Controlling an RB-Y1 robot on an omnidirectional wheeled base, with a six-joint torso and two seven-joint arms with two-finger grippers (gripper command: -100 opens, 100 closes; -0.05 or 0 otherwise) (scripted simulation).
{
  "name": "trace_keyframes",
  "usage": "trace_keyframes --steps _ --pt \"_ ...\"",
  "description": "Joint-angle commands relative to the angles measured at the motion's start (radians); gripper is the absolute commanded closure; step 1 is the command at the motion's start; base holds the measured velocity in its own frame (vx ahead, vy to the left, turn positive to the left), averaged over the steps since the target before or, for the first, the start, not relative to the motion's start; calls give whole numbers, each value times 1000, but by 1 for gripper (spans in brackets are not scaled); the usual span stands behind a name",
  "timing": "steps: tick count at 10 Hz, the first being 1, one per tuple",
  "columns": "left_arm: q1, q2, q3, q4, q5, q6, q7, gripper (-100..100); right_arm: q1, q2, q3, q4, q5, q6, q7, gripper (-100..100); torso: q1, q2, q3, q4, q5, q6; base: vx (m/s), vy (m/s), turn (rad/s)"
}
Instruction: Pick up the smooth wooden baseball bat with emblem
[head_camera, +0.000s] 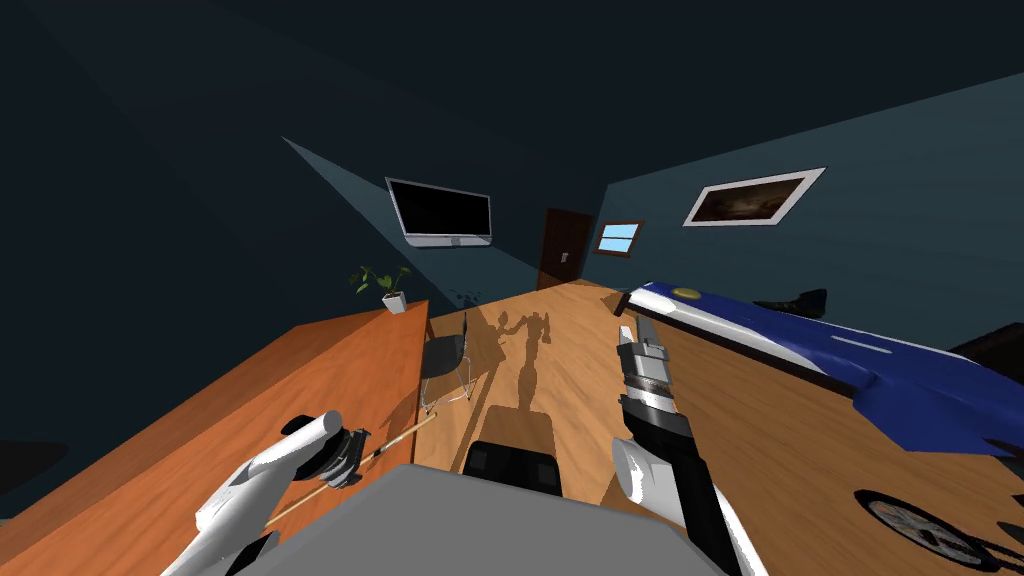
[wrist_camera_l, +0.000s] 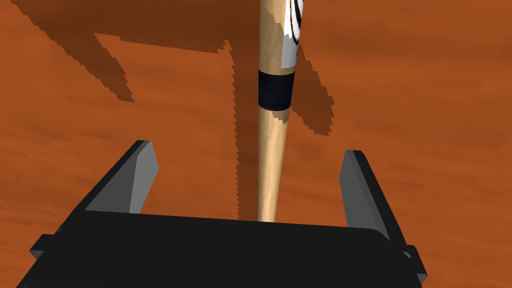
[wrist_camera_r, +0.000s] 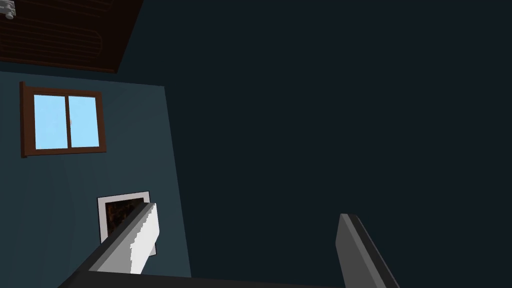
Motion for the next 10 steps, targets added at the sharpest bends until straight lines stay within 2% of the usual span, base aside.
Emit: trace_keyframes --steps 1,2,3,4,5,6,7,8,9,10 --pt "6 -4 17 5 1 -4 -50 -100 0 0 0 0 0 0 0 0 0 0 0 0 0 0 119 -21 98" --pt "6 -4 17 5 1 -4 -59 -100 0 0 0 0 0 0 0 0 0 1 0 0 0 1 47 -16 -2" --pt "17 -11 49 16 3 -8 -102 -100 0 0 0 0 0 0 0 0 0 4 2 1 0 1 92 -31 162" --pt "17 -11 49 16 3 -8 -123 -100 0 0 0 0 0 0 0 0 0 3 2 1 0 0 98 -33 110" --pt "28 -18 82 27 4 -12 -156 -100 0 0 0 0 0 0 0 0 0 3 1 0 0 1 125 -33 148" --pt "28 -18 82 27 4 -12 -182 -100 0 0 0 0 0 0 0 0 -1 1 1 0 0 0 110 -36 76" --pt "39 -25 114 38 5 -16 -211 -100 0 0 0 0 0 0 0 0 -1 1 1 0 0 1 140 -43 142" --pt "39 -25 114 38 5 -16 -241 -100 0 0 0 0 0 0 0 0 -1 0 0 0 0 0 117 -34 109" --pt "39 -25 114 38 5 -16 -251 -100 0 0 0 0 0 0 0 0 0 1 0 0 0 1 50 -8 -1" --pt "49 -32 147 49 6 -20 -290 -100 0 0 0 0 0 0 0 0 1 4 2 1 0 1 107 -22 148"
